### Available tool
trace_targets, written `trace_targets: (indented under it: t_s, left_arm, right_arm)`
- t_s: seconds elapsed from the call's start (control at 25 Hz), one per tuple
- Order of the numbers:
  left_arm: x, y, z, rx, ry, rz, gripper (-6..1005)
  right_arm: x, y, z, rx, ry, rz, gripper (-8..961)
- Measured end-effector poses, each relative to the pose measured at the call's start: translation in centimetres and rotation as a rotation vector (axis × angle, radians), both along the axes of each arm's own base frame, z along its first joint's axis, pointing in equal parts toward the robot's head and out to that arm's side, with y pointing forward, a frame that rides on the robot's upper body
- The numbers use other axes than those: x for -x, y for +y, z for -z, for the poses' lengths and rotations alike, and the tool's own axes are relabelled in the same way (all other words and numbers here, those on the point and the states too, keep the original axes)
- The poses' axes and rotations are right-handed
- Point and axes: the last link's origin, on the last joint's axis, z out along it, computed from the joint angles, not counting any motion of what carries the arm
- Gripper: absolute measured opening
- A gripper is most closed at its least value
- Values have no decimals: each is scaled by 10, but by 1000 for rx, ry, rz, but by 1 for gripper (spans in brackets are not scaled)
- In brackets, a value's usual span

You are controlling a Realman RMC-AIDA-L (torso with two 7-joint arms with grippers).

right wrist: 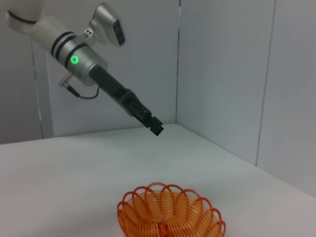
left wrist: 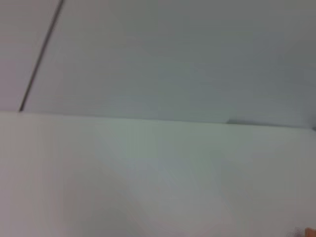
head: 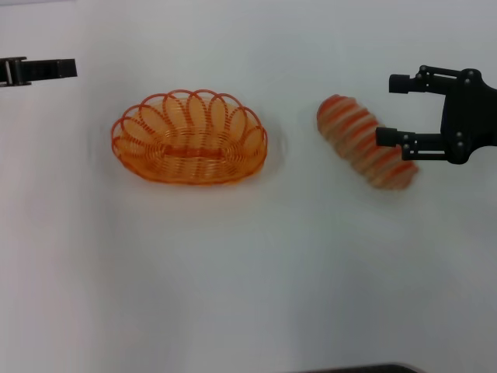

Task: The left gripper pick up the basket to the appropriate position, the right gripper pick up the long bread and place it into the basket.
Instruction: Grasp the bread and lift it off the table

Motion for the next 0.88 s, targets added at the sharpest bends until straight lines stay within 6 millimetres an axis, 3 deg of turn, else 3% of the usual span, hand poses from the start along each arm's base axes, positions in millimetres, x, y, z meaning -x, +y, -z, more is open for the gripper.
trace_targets:
  t_s: [0.32, 0.6, 0.88]
  left_arm:
    - [-12, 1, 7, 67, 128, 329, 554]
    - [-12, -17, 17, 134, 204, 634, 550]
    - [-1, -34, 29, 173, 178, 722, 552]
  right_arm:
    - [3, 0, 3, 36, 48, 65, 820]
    - [3, 0, 6, 59, 86, 123, 820]
    - [2, 0, 6, 57, 120, 159, 820]
